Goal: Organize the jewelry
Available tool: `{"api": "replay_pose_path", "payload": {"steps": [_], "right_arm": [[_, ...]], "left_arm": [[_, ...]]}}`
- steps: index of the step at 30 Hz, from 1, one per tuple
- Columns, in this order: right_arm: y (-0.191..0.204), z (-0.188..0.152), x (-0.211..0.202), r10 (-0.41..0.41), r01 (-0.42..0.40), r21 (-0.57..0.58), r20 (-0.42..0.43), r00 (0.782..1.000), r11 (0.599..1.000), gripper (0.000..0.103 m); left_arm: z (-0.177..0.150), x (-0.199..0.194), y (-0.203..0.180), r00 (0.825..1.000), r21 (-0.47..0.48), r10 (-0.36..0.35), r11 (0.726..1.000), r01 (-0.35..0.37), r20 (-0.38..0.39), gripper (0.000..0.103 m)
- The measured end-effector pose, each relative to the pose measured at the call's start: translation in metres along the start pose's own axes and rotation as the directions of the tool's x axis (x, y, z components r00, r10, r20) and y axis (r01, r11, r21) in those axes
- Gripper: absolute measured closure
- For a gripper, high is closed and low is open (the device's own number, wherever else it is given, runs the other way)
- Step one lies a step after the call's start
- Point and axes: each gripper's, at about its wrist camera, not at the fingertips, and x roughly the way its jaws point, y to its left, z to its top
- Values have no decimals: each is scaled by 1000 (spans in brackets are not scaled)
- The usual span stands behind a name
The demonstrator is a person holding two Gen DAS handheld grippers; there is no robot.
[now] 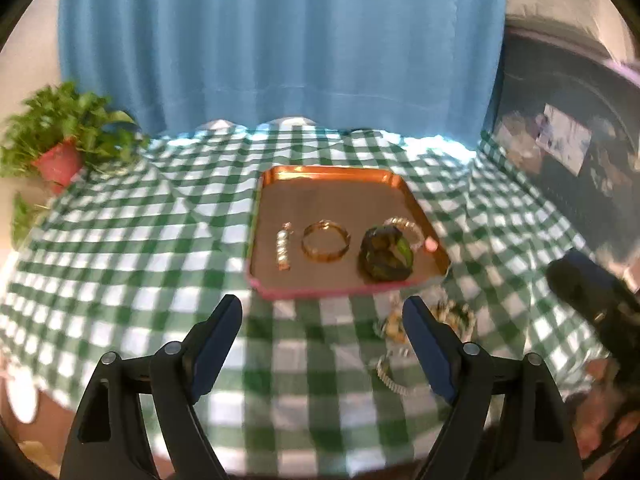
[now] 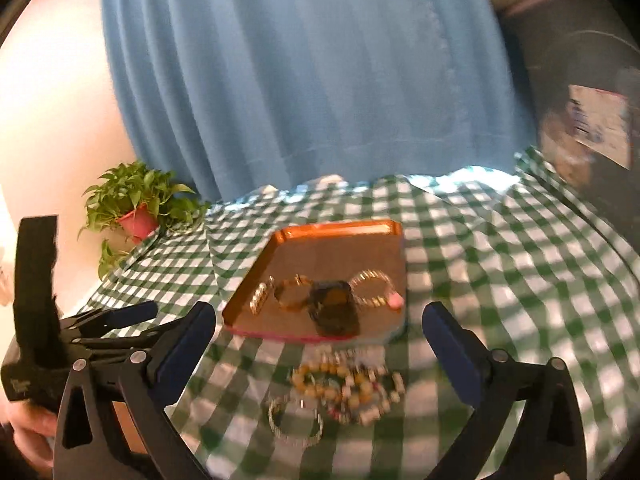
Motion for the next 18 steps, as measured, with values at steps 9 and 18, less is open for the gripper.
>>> {"api": "replay_pose_path", "payload": {"steps": [9,18], "right_arm": [[35,-11,-87,-64,74,-156,67,996,985,0],[66,-33,-158,-26,52,-190,136,990,980,0]], "left_arm": [[-31,-96,-13,997,-15,49,999,-49,67,18],[-56,-176,-24,984,-8,49,999,-49,170,4]]}}
